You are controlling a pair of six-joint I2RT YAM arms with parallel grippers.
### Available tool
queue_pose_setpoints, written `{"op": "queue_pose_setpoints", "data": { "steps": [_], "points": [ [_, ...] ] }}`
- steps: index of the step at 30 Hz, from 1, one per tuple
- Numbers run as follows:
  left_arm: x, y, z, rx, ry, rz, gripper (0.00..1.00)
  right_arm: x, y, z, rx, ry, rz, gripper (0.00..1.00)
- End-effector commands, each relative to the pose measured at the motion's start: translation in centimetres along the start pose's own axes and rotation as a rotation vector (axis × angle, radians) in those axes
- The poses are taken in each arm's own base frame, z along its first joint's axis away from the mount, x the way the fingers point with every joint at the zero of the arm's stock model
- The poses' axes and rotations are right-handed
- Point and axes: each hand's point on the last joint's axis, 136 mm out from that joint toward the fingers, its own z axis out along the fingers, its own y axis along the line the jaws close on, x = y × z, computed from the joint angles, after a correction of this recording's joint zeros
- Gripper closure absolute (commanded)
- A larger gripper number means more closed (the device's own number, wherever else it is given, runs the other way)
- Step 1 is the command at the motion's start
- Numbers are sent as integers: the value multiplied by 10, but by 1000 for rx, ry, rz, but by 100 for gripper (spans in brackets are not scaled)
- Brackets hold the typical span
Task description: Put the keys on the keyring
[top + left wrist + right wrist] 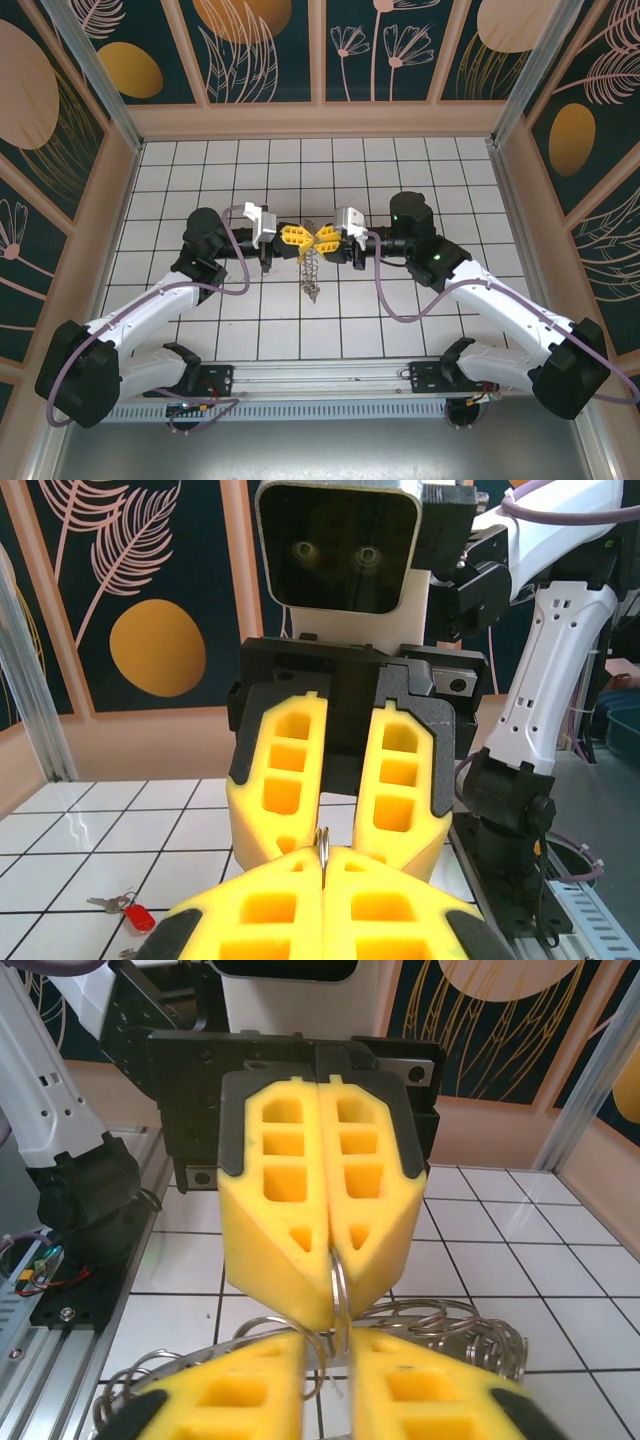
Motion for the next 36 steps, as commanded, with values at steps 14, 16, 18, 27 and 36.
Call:
{"op": "queue_pose_setpoints", "data": {
  "steps": [14, 16, 18, 27, 36],
  "points": [
    [18, -1, 0, -17, 169, 51, 75, 7, -15, -2, 50, 153, -24, 100],
    [26, 0, -2, -16, 229, 60, 75, 16, -17, -2, 44, 217, -22, 100],
    [33, 1, -3, -16, 273, 53, 78, 19, -18, -1, 43, 250, -24, 100],
    [47, 7, -4, -31, 340, 46, 82, 13, -17, 1, 39, 209, -20, 100],
    [54, 2, -8, -32, 345, 74, 100, 21, -12, 1, 35, 190, -7, 100]
  ]
}}
